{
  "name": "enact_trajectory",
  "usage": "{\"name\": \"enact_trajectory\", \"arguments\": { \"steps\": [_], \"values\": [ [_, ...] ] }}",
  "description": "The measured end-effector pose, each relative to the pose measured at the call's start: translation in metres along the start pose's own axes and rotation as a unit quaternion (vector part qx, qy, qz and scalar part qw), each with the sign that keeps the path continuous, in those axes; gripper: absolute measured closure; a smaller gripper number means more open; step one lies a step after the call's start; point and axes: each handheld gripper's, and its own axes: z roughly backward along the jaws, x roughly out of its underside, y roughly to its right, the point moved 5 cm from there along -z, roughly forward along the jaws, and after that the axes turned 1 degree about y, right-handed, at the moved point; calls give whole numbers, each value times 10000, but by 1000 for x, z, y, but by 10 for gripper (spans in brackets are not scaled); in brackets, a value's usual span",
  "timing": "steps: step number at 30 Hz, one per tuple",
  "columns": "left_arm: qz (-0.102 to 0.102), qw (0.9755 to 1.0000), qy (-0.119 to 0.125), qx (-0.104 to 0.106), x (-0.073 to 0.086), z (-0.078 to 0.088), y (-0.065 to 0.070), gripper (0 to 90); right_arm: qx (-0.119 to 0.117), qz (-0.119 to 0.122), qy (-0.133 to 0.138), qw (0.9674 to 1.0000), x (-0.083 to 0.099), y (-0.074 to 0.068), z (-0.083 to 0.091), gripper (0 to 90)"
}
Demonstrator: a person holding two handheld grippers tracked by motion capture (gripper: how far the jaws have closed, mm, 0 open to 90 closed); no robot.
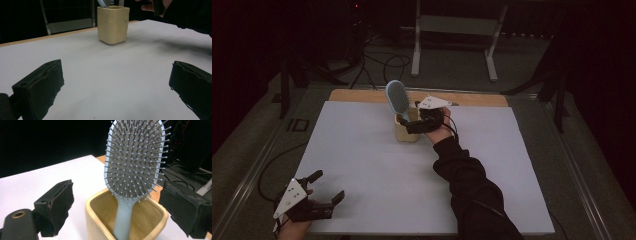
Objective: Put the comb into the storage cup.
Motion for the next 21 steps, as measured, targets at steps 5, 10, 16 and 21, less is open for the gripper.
{"name": "enact_trajectory", "arguments": {
  "steps": [5, 10, 16, 21],
  "values": [
    [4, 10000, 10, -1, 0, 1, 1, 0, 20, -29, -12, 10000, -1, 3, 9, 106],
    [-1, 10000, 25, -14, 0, 3, 0, 0, -73, -44, -77, 9999, 0, 4, 21, 105],
    [-22, 10000, 5, -8, 0, 2, 1, 0, -200, 9, -241, 9995, 4, 3, 33, 104],
    [-25, 10000, 10, -18, 0, 2, 1, 0, -221, -74, -253, 9994, 9, 3, 45, 104]
  ]
}}
